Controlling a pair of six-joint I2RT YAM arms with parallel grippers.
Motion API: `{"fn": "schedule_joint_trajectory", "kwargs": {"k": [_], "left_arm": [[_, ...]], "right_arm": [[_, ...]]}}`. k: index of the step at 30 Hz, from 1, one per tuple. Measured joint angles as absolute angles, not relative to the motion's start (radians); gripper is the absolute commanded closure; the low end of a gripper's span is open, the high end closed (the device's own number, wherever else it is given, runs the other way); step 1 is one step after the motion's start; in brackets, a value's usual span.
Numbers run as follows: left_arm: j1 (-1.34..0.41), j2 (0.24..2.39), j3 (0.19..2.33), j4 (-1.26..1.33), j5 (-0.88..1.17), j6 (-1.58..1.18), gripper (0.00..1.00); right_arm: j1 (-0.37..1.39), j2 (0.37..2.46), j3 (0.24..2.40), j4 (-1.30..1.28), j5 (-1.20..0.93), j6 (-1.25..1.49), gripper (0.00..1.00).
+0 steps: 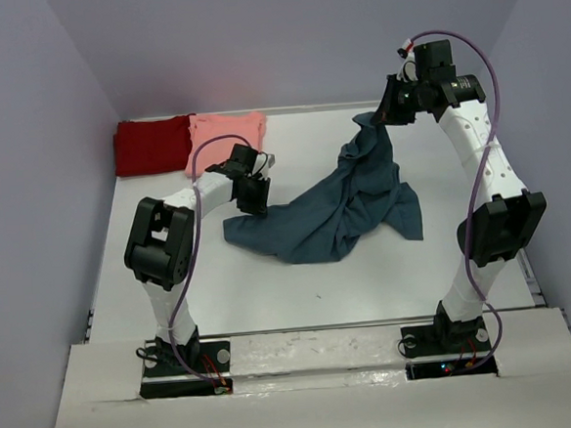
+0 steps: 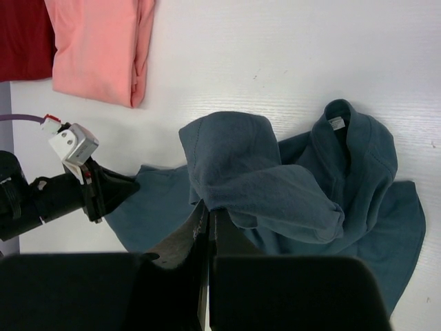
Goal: Fold and stack the t-shirts
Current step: Flatten out the tshirt
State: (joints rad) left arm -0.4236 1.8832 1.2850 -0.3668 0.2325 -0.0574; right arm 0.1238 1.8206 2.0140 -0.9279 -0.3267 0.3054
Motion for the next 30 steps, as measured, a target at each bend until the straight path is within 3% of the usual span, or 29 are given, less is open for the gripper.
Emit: {"fn": "schedule_joint_trajectory", "kwargs": {"k": [3, 15, 30], "left_arm": [[-0.424, 1.884, 1.285, -0.371, 0.233, -0.055, 1.0], [-0.424, 1.872, 1.286, -0.396, 0.141, -0.08, 1.0], [-0.424, 1.331, 1.372, -0.41, -0.275, -0.131, 1.0]], "right_arm": [[0.124, 1.819, 2.014, -0.927, -0.327, 0.305, 1.0], [0.12, 1.819, 2.015, -0.928, -0.318, 0.306, 1.0], [0.054, 1.822, 2.159, -0.944, -0.326, 0.321, 1.0]]}}
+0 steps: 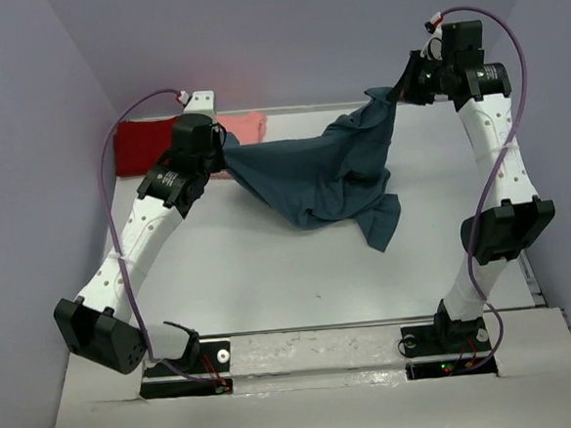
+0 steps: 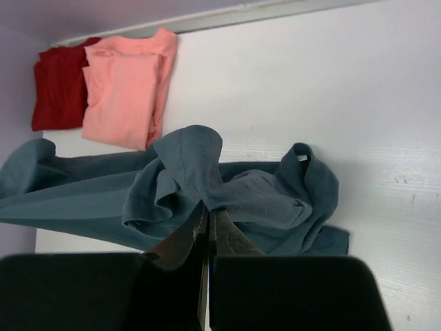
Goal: Fold and stack the t-shirts
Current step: Flatten out the tshirt
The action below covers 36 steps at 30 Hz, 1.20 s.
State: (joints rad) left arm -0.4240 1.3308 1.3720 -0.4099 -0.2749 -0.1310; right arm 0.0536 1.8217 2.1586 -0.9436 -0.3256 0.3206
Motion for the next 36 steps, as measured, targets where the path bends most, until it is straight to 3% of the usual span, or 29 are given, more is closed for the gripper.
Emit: {"fn": "schedule_joint_trajectory", "kwargs": {"k": [6, 10, 27, 36], "left_arm": [[-0.424, 1.263, 1.467, -0.453, -0.345, -0.137, 1.0], [-0.426, 1.166, 1.465, -0.483, -0.348, -0.147, 1.0], [-0.432, 0.549, 1.354, -0.54, -0.216, -0.189, 1.0], [-0.394, 0.376, 1.345, -0.467, -0.052, -0.186, 1.0]], "right_arm": [[0.054, 1.818, 2.357, -0.987, -0.398, 0.336, 1.0], [0.054, 1.738, 2.37, -1.01, -0.461, 0.34, 1.0], [0.054, 0.823, 2.027, -1.021, -0.827, 0.362, 1.0], [0.054, 0.642, 2.085, -0.957, -0.866, 0.364, 1.0]]}}
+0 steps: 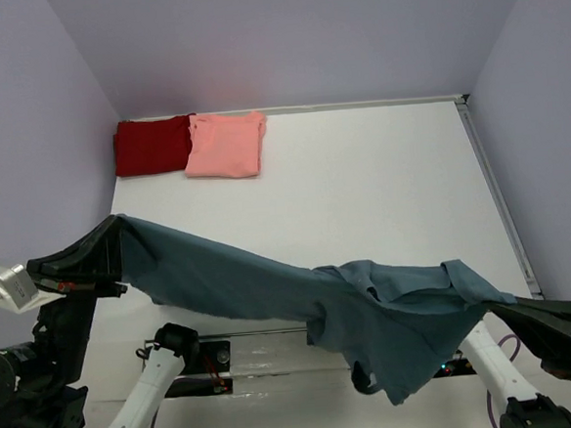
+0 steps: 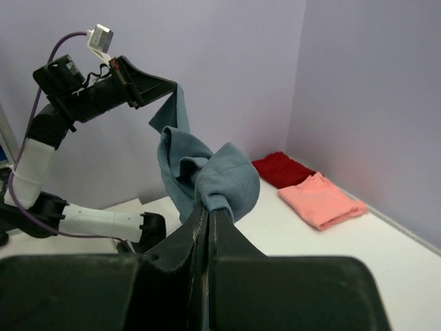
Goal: Fold and stack the t-shirts
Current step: Flatten out the tshirt
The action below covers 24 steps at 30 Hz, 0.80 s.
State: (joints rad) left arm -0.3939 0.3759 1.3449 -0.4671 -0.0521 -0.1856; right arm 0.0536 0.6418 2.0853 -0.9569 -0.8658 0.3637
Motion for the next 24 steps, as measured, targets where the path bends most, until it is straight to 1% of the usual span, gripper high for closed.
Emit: {"fn": "schedule_joint_trajectory", "kwargs": {"k": [4, 7, 10, 14, 18, 24], "left_arm": [[-0.321, 0.339, 1.296, -0.406, 0.026, -0.182, 0.99], [-0.306, 0.322, 1.232, -0.364, 0.059, -0.186, 0.97], [-0.298, 0.337, 1.168, -0.332, 0.078, -0.193, 0.98], [-0.292, 0.465, 1.131, -0.315, 0.099, -0.202, 1.0], [-0.292, 0.602, 1.06, -0.283, 0.096, -0.209, 1.0], [-0.295, 0.794, 1.021, -0.281, 0.105, -0.215, 1.0]], "right_arm": [[0.054, 0.584, 2.029, -0.885, -0.838, 0.363, 1.0], [0.054, 0.564, 1.988, -0.857, -0.805, 0.358, 1.0], [0.054, 0.563, 1.94, -0.841, -0.737, 0.355, 1.0], [0.054, 0.596, 1.855, -0.844, -0.65, 0.356, 1.0], [0.054, 0.66, 1.688, -0.84, -0.562, 0.364, 1.0], [0.054, 0.818, 1.526, -0.865, -0.496, 0.386, 1.0]]}}
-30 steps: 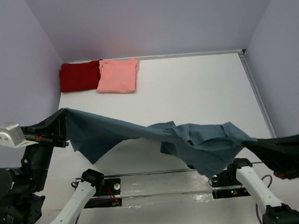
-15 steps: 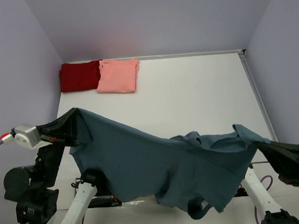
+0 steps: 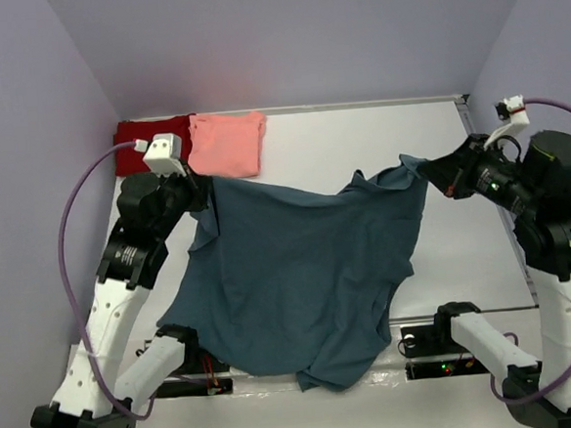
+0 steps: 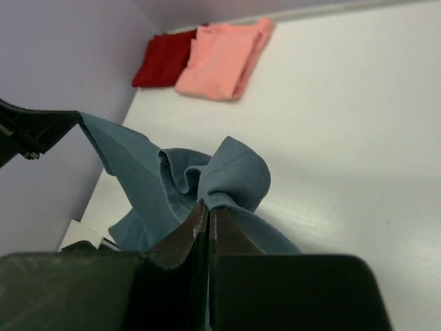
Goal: Fold and stack the t-shirts
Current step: Flatten out the tshirt
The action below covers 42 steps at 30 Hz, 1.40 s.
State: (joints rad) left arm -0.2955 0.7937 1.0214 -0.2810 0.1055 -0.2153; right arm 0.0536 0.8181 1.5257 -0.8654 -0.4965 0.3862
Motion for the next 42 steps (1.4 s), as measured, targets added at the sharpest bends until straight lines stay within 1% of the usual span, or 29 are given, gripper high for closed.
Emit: {"fn": "schedule_joint_trajectory", "kwargs": {"k": [5, 12, 16, 24, 30, 32, 36, 37, 38, 39, 42], "left_arm": [[-0.349, 0.956, 1.005, -0.266, 0.077, -0.218, 1.0], [-0.48, 1.204, 1.002, -0.245, 0.019, -0.224, 1.0], [-0.535, 1.375, 1.037, -0.244, -0.02, -0.239, 1.0], [-0.601, 1.597, 1.149, -0.253, -0.098, -0.297, 1.0], [-0.641, 1.642, 1.164, -0.249, -0.17, -0.331, 1.0], [-0.643, 1.626, 1.163, -0.24, -0.191, -0.342, 0.98], [-0.643, 1.531, 1.126, -0.212, -0.224, -0.363, 0.89], [-0.643, 1.481, 1.098, -0.194, -0.239, -0.369, 0.58], [-0.641, 1.418, 1.063, -0.181, -0.252, -0.374, 0.39], [-0.641, 1.346, 1.025, -0.171, -0.265, -0.389, 0.24], [-0.639, 1.172, 0.945, -0.127, -0.308, -0.41, 0.2]], "right_arm": [[0.054, 0.912, 1.462, -0.907, -0.453, 0.385, 1.0], [0.054, 1.005, 1.396, -0.926, -0.375, 0.369, 1.0], [0.054, 1.07, 1.389, -0.928, -0.325, 0.362, 1.0], [0.054, 1.132, 1.361, -0.926, -0.256, 0.353, 1.0], [0.054, 1.147, 1.358, -0.915, -0.227, 0.346, 1.0], [0.054, 1.153, 1.358, -0.91, -0.224, 0.343, 1.0], [0.054, 1.167, 1.358, -0.906, -0.224, 0.34, 1.0], [0.054, 1.171, 1.357, -0.905, -0.224, 0.337, 1.0], [0.054, 1.172, 1.357, -0.905, -0.224, 0.336, 1.0], [0.054, 1.173, 1.356, -0.904, -0.224, 0.335, 1.0], [0.054, 1.173, 1.353, -0.904, -0.224, 0.334, 1.0]]}}
